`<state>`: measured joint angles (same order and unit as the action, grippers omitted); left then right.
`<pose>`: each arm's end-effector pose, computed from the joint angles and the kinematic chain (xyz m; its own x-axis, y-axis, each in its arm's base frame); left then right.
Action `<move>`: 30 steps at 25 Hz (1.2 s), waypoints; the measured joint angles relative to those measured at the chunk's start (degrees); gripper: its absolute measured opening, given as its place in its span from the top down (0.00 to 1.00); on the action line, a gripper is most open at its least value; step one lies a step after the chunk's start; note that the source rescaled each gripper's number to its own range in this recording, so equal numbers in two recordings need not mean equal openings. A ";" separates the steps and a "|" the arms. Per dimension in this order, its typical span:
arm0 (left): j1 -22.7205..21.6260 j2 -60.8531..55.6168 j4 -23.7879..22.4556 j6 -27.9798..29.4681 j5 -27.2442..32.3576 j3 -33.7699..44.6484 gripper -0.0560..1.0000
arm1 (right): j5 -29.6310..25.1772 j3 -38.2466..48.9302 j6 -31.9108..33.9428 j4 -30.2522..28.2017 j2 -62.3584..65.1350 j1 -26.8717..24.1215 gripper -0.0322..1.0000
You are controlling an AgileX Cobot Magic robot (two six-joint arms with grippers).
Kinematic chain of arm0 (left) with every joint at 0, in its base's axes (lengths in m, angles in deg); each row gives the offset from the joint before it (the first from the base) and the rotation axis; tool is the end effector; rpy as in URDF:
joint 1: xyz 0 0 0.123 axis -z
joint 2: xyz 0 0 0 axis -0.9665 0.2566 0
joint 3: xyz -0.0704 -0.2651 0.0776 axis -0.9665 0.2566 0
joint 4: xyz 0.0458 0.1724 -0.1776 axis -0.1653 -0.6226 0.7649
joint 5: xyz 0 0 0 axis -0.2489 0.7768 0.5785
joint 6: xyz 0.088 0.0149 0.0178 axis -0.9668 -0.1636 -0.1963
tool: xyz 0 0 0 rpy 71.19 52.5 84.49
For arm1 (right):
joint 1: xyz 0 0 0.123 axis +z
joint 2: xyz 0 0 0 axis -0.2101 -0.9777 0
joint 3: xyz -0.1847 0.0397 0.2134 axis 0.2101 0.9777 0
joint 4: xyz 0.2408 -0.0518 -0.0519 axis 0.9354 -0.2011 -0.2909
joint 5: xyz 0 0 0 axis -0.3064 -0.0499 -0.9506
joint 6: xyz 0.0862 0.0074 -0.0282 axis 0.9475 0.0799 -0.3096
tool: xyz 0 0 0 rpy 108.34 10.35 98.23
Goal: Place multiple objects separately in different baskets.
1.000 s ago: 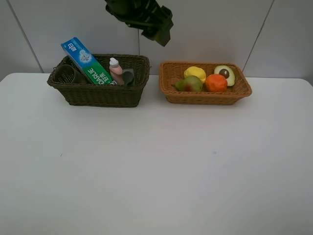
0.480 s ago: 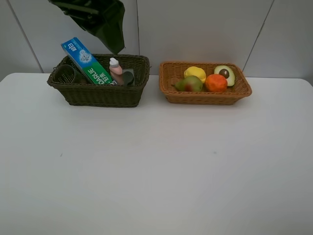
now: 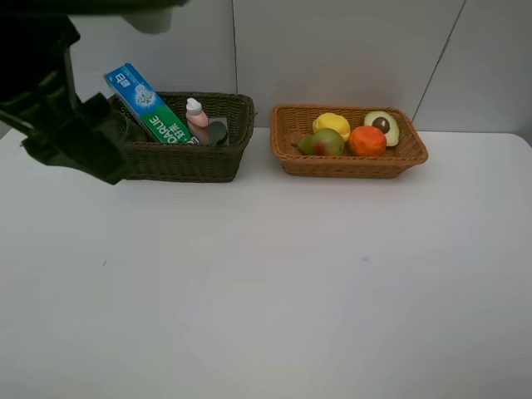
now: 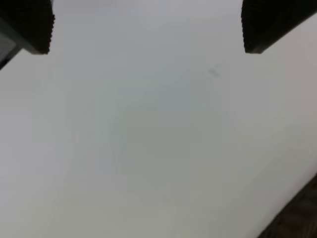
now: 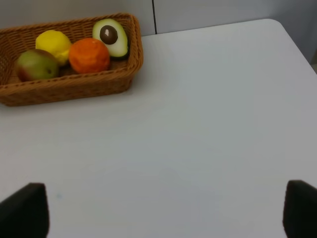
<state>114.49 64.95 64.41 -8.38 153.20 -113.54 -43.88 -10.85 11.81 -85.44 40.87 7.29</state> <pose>0.1812 -0.1497 0.3346 -0.6345 0.7014 -0.3249 0.7322 0.6800 0.0381 -0.0072 -0.0021 0.2830 -0.4226 0.0591 -0.9044 0.1206 0.9927 0.0085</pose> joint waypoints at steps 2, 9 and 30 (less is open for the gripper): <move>0.00 -2.82 0.24 -0.17 0.01 3.95 0.00 | 0.00 0.00 0.00 0.00 0.00 0.00 0.00; 0.00 -11.49 3.31 -0.34 -0.43 15.74 0.00 | 0.00 0.00 0.00 0.00 0.00 0.00 0.00; 0.00 -31.20 6.38 0.25 -10.88 40.69 0.00 | 0.00 0.00 0.00 0.00 0.00 0.00 0.00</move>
<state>114.49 33.75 70.79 -8.12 142.31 -72.86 -43.88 -10.85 11.81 -85.44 40.87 7.29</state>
